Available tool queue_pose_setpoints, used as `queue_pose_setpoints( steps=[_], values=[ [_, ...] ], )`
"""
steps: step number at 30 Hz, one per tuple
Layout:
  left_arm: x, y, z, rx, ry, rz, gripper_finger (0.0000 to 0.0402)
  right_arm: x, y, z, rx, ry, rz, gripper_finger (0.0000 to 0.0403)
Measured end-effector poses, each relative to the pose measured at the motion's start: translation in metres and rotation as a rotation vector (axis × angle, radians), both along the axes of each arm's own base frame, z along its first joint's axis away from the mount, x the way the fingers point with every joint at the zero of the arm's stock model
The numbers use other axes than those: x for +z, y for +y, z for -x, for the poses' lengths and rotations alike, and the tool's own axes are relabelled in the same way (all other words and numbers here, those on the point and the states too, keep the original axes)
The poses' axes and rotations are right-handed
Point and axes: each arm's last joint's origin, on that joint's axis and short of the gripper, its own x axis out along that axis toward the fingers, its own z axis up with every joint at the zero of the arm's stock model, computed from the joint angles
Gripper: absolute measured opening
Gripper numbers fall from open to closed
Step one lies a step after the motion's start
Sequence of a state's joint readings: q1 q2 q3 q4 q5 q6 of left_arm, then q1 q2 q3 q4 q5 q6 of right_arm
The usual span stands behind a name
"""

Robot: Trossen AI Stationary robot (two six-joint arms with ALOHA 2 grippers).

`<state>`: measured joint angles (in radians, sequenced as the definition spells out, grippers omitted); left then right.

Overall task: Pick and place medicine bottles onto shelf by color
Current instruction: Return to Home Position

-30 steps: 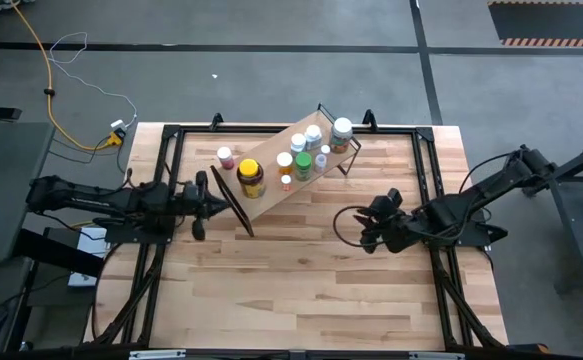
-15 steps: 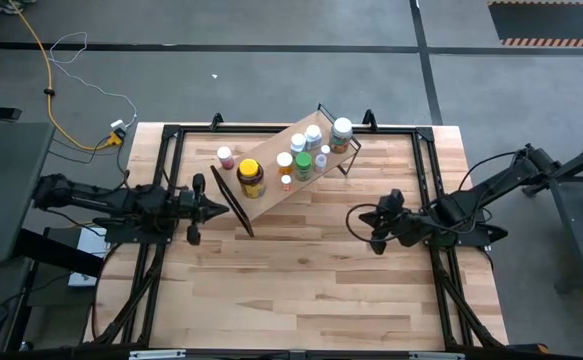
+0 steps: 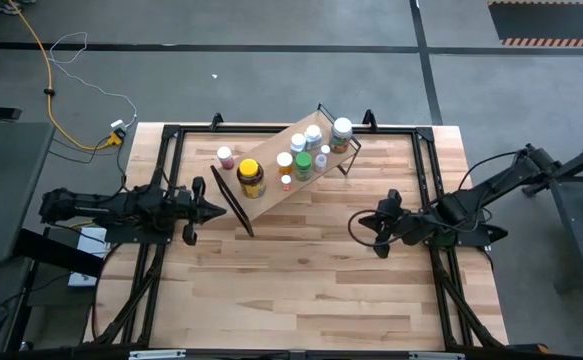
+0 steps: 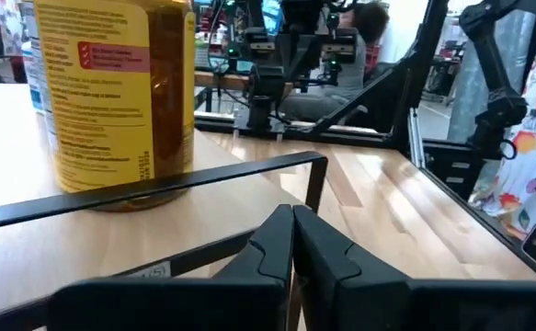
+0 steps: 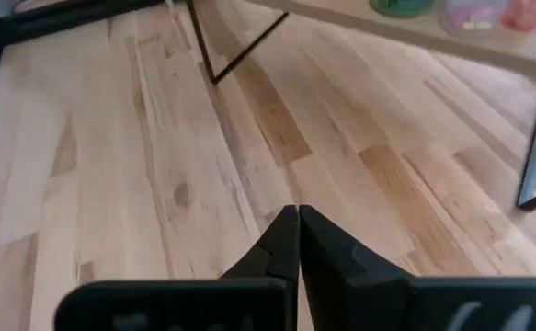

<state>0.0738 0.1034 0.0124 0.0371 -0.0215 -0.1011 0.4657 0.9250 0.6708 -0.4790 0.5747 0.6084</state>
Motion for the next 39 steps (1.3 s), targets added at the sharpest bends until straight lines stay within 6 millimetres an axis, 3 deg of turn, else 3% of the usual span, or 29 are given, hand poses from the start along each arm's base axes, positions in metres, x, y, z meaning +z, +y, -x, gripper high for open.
queue_pose_setpoints(
  steps=[9, 14, 21, 25, 33, 39],
  values=[
    [-0.001, -0.001, 0.000, -0.040, 0.009, -0.004, 0.0000, 0.017, -0.005, 0.011, 0.094, -0.179, 0.035, 0.0000],
    [-0.001, -0.001, 0.001, -0.040, 0.010, -0.004, 0.0000, -0.007, -0.017, 0.016, 0.263, -0.417, 0.035, 0.0000],
    [-0.001, -0.001, 0.001, -0.040, 0.010, -0.004, 0.0000, -0.012, -0.060, 0.034, 0.223, -0.539, 0.106, 0.0000],
    [-0.001, -0.001, 0.001, -0.039, 0.010, -0.004, 0.0000, -0.020, -0.075, 0.049, 0.161, -0.558, 0.115, 0.0000],
    [-0.001, -0.001, 0.000, -0.039, 0.010, -0.004, 0.0001, -0.072, -0.069, 0.065, 0.215, -0.696, 0.068, 0.0000],
    [-0.001, -0.001, 0.000, -0.039, 0.010, -0.004, 0.0001, -0.079, -0.064, 0.070, 0.168, -0.624, 0.112, 0.0000]
  ],
)
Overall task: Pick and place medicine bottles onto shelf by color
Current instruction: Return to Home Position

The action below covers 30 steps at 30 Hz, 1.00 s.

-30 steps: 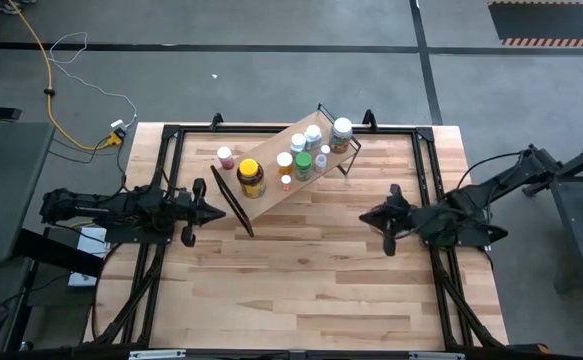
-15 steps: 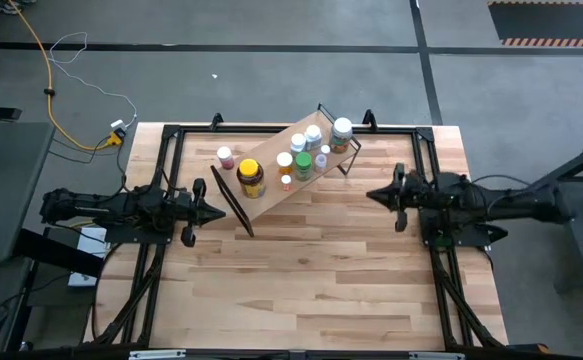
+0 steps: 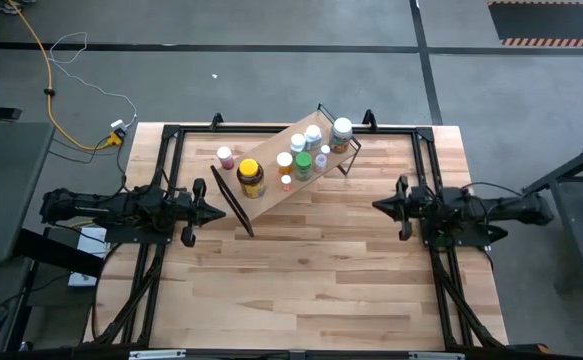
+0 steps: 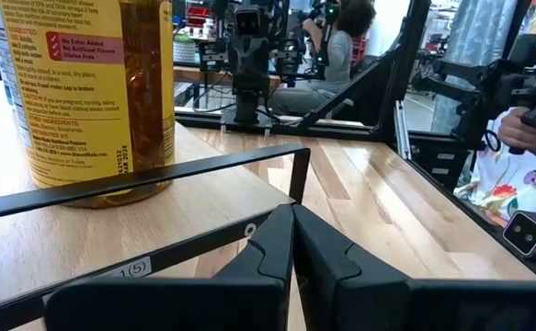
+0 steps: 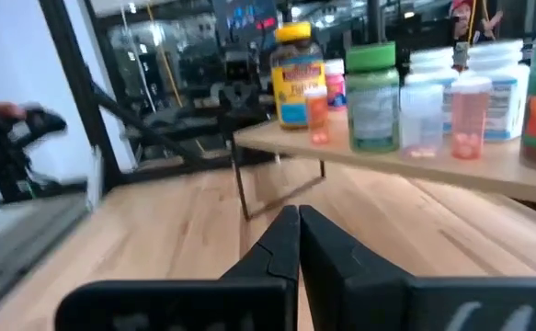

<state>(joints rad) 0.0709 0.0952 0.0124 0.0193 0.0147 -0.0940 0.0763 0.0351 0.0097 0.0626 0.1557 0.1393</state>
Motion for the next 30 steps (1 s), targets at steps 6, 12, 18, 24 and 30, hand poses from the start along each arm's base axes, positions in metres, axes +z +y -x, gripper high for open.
queue_pose_setpoints(
  steps=[6, 12, 18, 24, 30],
  values=[
    [0.0000, 0.0000, 0.0000, 0.000, 0.000, 0.000, 0.0001, -0.0014, 0.0047, 0.0003, 0.008, 0.019, 0.054, 0.0000],
    [0.0000, 0.0000, 0.0000, 0.000, 0.000, 0.000, 0.0001, -0.0027, 0.0059, -0.0006, 0.035, 0.026, -0.076, 0.0000],
    [0.0016, -0.0001, 0.0017, 0.007, -0.021, -0.002, 0.0001, -0.0027, 0.0059, -0.0006, 0.036, 0.021, -0.152, 0.0000],
    [0.0071, -0.0003, 0.0057, 0.009, -0.089, -0.007, 0.0001, -0.0008, 0.0058, 0.0011, 0.040, -0.003, -0.151, 0.0000],
    [0.0070, 0.0001, 0.0058, 0.024, -0.087, -0.007, 0.0001, 0.0034, 0.0056, 0.0029, 0.043, -0.052, -0.156, 0.0000]
  ],
)
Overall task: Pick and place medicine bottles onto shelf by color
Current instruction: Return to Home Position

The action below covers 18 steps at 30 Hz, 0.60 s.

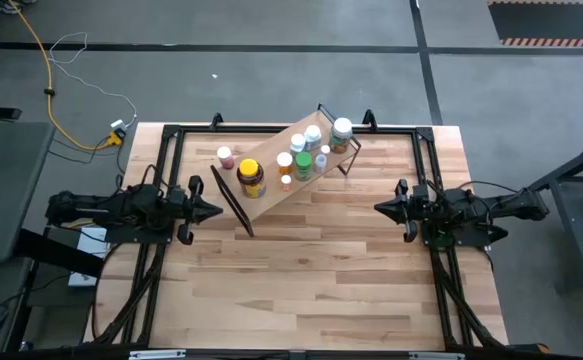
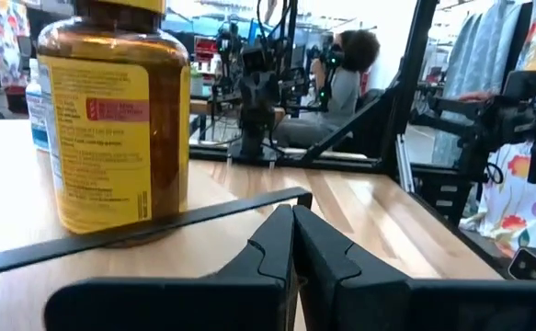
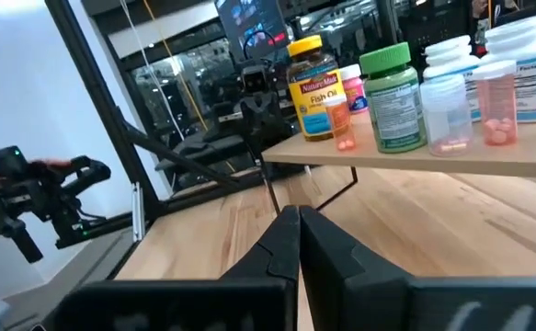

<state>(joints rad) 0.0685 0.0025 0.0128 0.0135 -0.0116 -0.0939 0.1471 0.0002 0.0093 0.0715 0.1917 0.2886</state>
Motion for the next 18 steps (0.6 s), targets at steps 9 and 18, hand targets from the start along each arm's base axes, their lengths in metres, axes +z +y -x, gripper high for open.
queue_pose_setpoints(
  steps=[9, 18],
  values=[
    [-0.0006, 0.0000, -0.0006, 0.000, 0.008, 0.000, 0.0001, -0.0039, 0.0002, -0.0015, 0.000, 0.044, 0.007, 0.0000],
    [-0.0005, 0.0000, -0.0006, 0.000, 0.008, 0.001, 0.0001, -0.0040, 0.0002, -0.0015, 0.000, 0.044, 0.007, 0.0000]
  ],
)
